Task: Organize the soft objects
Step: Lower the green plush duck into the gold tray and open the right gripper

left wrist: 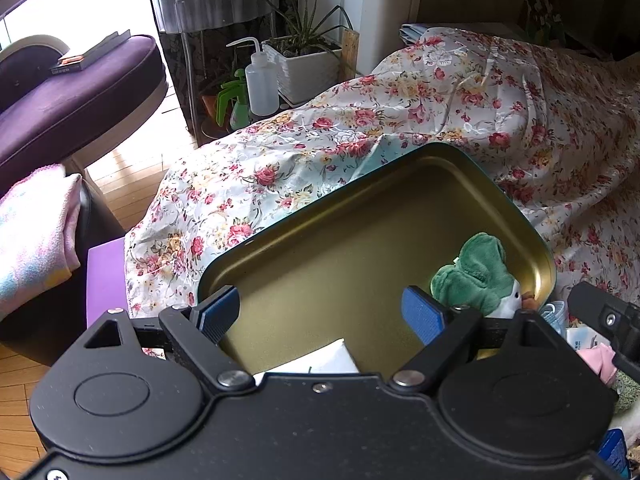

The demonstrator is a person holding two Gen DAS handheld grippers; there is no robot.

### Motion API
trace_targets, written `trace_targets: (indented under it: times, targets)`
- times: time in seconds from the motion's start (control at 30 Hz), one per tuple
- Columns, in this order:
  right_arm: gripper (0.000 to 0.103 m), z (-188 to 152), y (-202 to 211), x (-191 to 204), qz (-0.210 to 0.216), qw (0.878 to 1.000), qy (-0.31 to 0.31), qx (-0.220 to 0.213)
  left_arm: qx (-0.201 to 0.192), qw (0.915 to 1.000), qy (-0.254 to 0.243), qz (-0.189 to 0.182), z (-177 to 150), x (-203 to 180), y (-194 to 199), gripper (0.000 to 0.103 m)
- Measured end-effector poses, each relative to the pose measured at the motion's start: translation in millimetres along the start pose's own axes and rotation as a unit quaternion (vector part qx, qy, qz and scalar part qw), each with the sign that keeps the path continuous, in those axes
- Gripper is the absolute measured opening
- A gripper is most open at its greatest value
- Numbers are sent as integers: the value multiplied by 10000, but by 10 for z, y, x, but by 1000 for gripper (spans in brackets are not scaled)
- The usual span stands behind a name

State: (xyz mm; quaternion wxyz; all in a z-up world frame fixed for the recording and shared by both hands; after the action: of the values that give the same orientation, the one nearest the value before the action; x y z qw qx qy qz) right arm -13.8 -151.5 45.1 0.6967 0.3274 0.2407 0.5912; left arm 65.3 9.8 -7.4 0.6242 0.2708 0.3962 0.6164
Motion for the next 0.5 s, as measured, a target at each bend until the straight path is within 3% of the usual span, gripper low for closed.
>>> trace_targets:
  times: [0.5]
  targets:
    - [71, -128, 134, -204, -223, 9997, -128, 14, -28, 9998, -154, -107, -29, -63, 30, 86]
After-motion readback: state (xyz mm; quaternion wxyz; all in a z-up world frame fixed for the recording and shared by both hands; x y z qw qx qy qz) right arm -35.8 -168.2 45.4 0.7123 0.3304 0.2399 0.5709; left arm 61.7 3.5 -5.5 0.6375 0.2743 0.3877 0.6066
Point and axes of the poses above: each gripper's, at about its wrist camera, not at the fingertips, and y roughly against the way its jaws point, x to its left, z to its top, the point moved 2 cm from there along -y, roughly the way its jaws point, and after that the axes turned 13 degrees about y, right-handed, at the moved point
